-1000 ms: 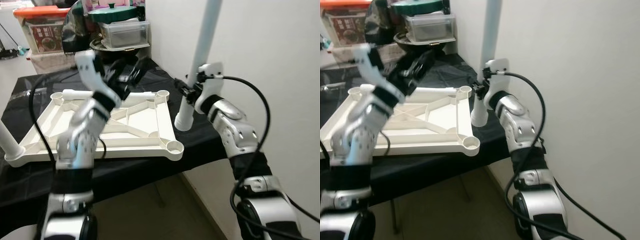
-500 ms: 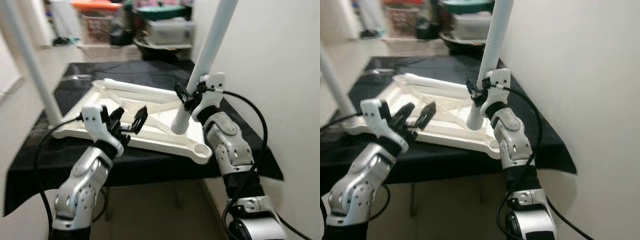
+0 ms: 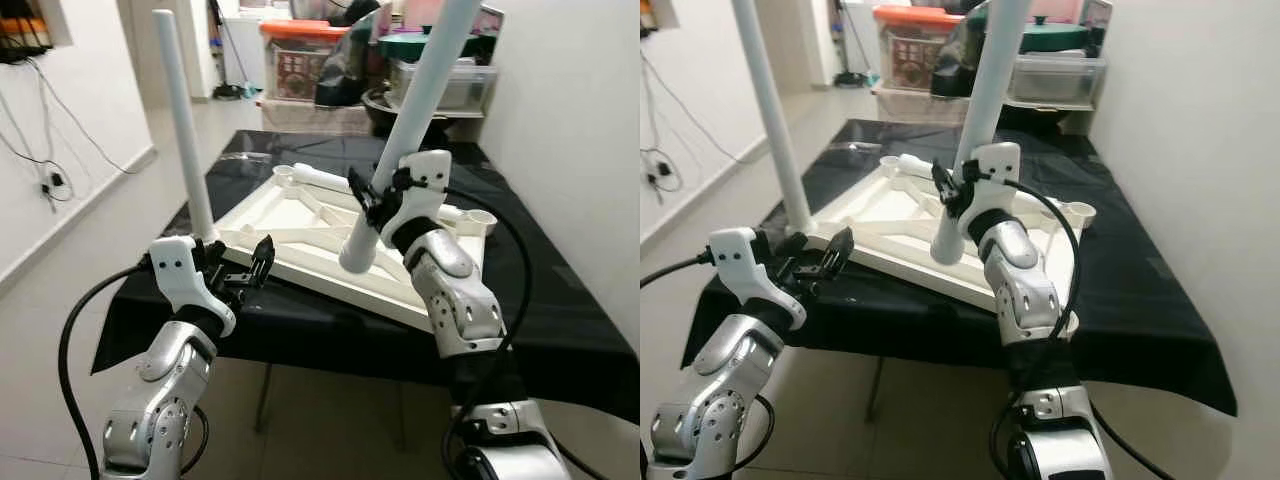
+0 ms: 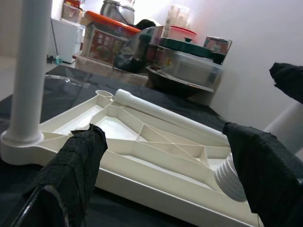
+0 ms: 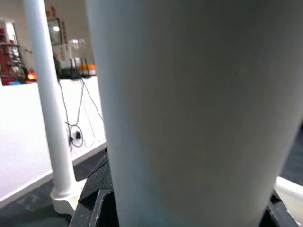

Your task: Building children table

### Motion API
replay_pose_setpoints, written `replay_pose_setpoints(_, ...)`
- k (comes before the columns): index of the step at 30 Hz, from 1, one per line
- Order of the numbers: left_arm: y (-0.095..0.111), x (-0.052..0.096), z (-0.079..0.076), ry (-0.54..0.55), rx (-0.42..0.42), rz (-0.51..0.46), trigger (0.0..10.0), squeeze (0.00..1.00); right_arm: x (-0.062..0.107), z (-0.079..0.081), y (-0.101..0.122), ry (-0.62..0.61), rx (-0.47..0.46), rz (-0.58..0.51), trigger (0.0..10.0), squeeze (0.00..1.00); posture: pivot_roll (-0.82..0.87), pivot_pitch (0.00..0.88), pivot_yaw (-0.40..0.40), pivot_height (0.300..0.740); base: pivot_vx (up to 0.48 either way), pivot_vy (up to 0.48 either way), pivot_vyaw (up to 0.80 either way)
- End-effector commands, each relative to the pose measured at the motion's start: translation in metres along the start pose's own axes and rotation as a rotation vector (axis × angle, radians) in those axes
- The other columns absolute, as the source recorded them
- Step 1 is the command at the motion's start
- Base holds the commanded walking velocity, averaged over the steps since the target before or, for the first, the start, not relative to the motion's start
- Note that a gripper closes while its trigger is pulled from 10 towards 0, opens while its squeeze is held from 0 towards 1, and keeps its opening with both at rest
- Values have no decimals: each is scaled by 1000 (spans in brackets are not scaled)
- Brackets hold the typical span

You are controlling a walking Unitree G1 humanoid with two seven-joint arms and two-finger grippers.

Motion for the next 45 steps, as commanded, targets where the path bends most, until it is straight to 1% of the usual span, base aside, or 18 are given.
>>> replay_pose_setpoints(1, -9, 1, 5, 28, -18, 35, 10000, 0, 1, -5, -11, -55, 10, 48, 10000, 0, 58, 0, -54, 740, 0, 0, 0)
replay_pose_setpoints(2, -11, 2, 7, 40, -21, 42, 10000, 0, 2, -8, -14, -100, 19, 57, 10000, 0, 58, 0, -54, 740, 0, 0, 0)
replay_pose_setpoints(6, -14, 2, 10, 50, -35, 55, 10000, 0, 2, -9, -15, -119, 4, 56, 10000, 0, 57, 0, -53, 740, 0, -304, 0)
replay_pose_setpoints(7, -17, 3, 11, 58, -35, 68, 10000, 0, 1, -7, -14, -101, -13, 41, 10000, 0, 58, 0, -52, 740, 0, -472, 0)
replay_pose_setpoints(8, -24, 4, 14, 74, -57, 92, 10000, 0, -1, -6, -7, -52, 14, -6, 10000, 0, 58, 0, -54, 740, 0, -480, 0)
replay_pose_setpoints(10, -25, 5, 14, 79, -60, 95, 10000, 0, 0, -6, -6, -42, 42, -13, 10000, 0, 56, 0, -52, 740, 0, -480, 0)
replay_pose_setpoints(15, -25, 5, 18, 98, -86, 98, 10000, 0, 4, -1, -6, 21, -28, -14, 10000, 0, 57, 0, -53, 740, 0, -480, 0)
replay_pose_setpoints(22, -27, 4, 19, 105, -92, 105, 10000, 0, 3, 3, -2, 32, -46, -26, 10000, 0, 56, 0, -55, 740, 0, -440, 0)
replay_pose_setpoints(28, -25, 3, 26, 149, -93, 98, 10000, 0, 1, 3, 3, 61, -82, -54, 10000, 0, 57, 0, -57, 740, 0, 0, 0)
replay_pose_setpoints(30, -26, 4, 27, 153, -88, 100, 10000, 0, 1, 6, 4, 116, -107, -49, 10000, 0, 60, 0, -56, 740, 0, 0, 0)
replay_pose_setpoints(33, -26, 4, 27, 153, -84, 102, 10000, 0, 1, 8, 4, 143, -120, -45, 10000, 0, 60, 0, -55, 740, 0, 0, 0)
replay_pose_setpoints(36, -35, 12, 19, 112, -68, 129, 10000, 0, 3, 21, -1, 317, -168, 16, 10000, 0, 60, 0, -54, 740, 0, 0, 0)
replay_pose_setpoints(38, -45, 24, 4, 23, -81, 163, 10000, 0, 5, 25, -5, 430, -174, 60, 10000, 0, 63, 0, -52, 740, 0, 0, 0)
replay_pose_setpoints(39, -45, 24, 4, 23, -81, 163, 10000, 0, 5, 25, -5, 430, -174, 60, 10000, 0, 63, 0, -52, 740, 0, 0, 0)
replay_pose_setpoints(41, -54, 35, -9, -56, -80, 194, 10000, 0, 8, 28, -8, 528, -207, 98, 10000, 0, 68, 0, -52, 740, 0, 0, 0)
replay_pose_setpoints(43, -59, 42, -16, -104, -75, 213, 10000, 0, 8, 28, -10, 562, -203, 117, 10000, 0, 72, 0, -47, 740, 0, 0, 0)
replay_pose_setpoints(44, -59, 42, -16, -104, -75, 213, 10000, 0, 8, 28, -10, 562, -203, 117, 10000, 0, 72, 0, -47, 740, 0, 0, 0)
replay_pose_setpoints(45, -65, 51, -25, -162, -71, 238, 10000, 0, 8, 28, -12, 596, -196, 139, 10000, 0, 72, 0, -41, 740, 0, 0, 0)
Point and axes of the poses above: a point about 5 cm out from each wrist's last joint towards the gripper, its own x axis pointing back from the gripper into the wrist, its own y axis along the axis of the wrist's last joint, z = x × y, the point moved 4 cm from there along -x, pointing out of the wrist towards the gripper, and after that the axes turned 6 degrees about -x, right-handed, at the moved point
